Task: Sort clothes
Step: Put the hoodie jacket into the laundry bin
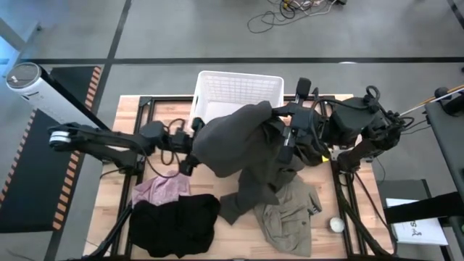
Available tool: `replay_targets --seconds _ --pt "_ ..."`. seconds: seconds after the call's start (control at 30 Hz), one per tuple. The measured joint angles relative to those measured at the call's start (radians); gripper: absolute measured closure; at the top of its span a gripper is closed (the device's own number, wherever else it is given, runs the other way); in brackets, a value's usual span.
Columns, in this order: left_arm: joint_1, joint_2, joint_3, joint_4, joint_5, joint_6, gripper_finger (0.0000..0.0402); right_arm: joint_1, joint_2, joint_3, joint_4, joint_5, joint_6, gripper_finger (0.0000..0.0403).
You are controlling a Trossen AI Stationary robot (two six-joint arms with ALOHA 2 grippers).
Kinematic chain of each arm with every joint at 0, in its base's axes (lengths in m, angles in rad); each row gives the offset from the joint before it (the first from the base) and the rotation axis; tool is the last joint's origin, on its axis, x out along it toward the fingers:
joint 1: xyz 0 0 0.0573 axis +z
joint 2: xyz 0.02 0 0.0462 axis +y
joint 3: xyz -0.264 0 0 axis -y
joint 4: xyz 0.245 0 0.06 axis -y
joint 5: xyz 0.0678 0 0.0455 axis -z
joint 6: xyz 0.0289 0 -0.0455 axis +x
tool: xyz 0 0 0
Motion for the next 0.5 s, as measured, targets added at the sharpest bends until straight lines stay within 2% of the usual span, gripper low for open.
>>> replay_targets --seconds 0.3,0.5 --pt "-0.013 0.347 0.225 0.157 0.004 -0.075 0.012 0.0 0.007 0.0 0.024 -0.001 -0.02 0.0379" --pt "-0.027 0.538 0.396 0.232 0.141 -0.165 0.0115 0.0 0.01 0.0 0.029 -0.002 -0.032 0.0379"
